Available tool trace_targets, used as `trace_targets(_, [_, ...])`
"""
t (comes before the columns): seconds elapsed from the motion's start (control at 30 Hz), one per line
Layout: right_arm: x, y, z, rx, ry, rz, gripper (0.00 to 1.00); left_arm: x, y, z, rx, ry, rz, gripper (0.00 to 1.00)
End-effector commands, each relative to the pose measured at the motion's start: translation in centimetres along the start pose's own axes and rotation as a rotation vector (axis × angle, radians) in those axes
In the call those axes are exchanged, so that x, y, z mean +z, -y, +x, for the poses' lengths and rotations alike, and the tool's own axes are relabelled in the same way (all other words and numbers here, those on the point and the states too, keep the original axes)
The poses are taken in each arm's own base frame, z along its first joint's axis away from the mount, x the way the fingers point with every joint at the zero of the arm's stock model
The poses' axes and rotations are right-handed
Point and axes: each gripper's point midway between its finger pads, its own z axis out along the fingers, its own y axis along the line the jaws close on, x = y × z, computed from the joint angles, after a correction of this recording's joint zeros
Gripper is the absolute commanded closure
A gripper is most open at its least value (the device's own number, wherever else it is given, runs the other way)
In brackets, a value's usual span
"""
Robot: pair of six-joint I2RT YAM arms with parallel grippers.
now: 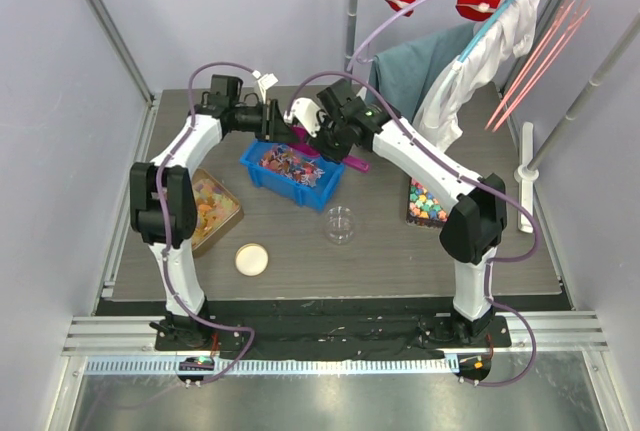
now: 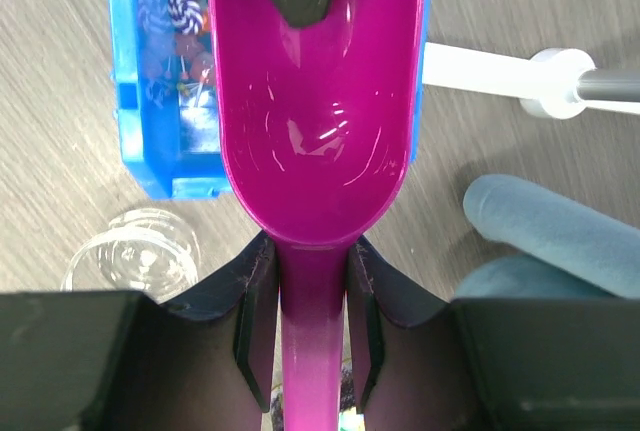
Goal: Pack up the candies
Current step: Adjust the spatula.
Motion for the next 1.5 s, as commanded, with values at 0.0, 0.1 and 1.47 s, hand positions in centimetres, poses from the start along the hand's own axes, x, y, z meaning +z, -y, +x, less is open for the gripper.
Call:
trace_targets(0.0, [-4.1, 1.6, -4.2, 0.009, 0.149, 0.066, 0.99, 0.2, 1.8, -0.9, 0.007, 0.000, 0.079, 0.74])
trace_targets(0.1, [-4.5, 1.9, -4.5, 0.010, 0.158, 0.079, 0.99, 0.5, 2.0, -0.9, -0.009, -0.007, 0.108, 0.98])
trace_targets(1.47, [-6.2, 3.2, -4.7, -0.052, 0.180, 0.158, 0.47, 0.0, 4.3, -3.6, -0.262, 0.143, 0.483, 1.00])
